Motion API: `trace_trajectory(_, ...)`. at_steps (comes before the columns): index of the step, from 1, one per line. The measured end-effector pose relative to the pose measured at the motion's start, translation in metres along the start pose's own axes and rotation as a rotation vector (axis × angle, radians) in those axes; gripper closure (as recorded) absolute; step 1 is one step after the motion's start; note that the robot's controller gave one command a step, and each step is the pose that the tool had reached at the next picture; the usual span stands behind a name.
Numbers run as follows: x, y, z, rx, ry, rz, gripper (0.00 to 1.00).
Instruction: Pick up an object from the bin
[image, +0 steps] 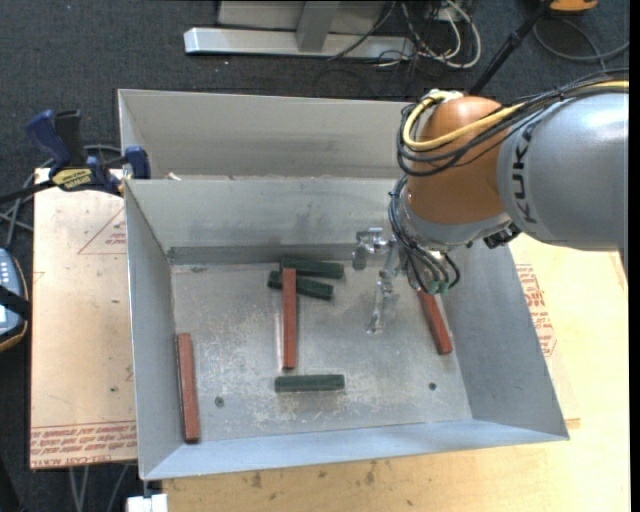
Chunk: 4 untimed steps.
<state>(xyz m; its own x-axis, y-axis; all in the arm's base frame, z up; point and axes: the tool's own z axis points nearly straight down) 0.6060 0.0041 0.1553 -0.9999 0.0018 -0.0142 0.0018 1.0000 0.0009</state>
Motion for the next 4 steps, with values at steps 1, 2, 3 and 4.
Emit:
trace_trajectory(1, 0.015, 0.034, 0.038, 0.001, 0.011, 0.098, 0.00)
trace_trajectory(2, 0.003, 0.048, 0.051, -0.003, 0.013, -0.146, 0.00)
trace_trajectory(3, -0.013, 0.046, 0.057, -0.001, 0.010, -0.057, 0.00)
trace_trajectory(4, -0.047, 0.036, 0.083, -0.001, 0.005, 0.000, 1.00)
